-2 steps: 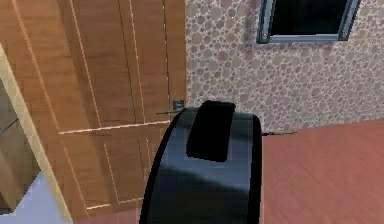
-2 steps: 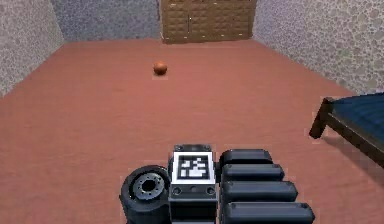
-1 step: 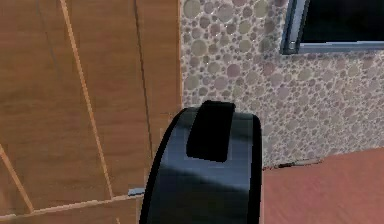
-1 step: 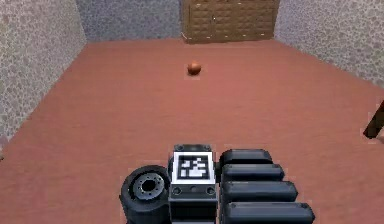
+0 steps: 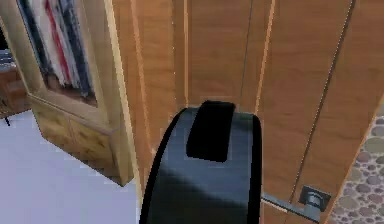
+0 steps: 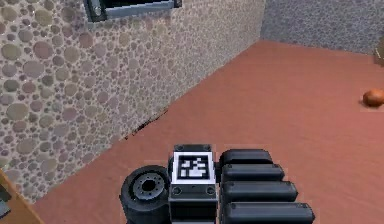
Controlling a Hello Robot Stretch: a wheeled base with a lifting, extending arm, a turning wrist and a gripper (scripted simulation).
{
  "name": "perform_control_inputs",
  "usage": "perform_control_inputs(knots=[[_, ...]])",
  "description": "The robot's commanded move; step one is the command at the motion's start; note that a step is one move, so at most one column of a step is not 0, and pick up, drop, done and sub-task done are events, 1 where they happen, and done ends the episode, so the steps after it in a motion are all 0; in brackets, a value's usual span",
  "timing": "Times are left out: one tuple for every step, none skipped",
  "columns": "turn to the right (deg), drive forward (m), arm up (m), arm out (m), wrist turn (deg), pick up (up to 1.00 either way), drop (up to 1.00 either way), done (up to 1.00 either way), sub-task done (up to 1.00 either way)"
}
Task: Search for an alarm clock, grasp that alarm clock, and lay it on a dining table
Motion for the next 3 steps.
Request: perform_control_inputs(knots=[[-45.0, 0.0, 0.0, 0.0, 0.0, 0.0, 0.0, 0.0, 0.0], [0.0, 1.0, 0.0, 0.0, 0.0, 0.0, 0.0, 0.0, 0.0], [-45.0, 0.0, 0.0, 0.0, 0.0, 0.0, 0.0, 0.0, 0.0]])
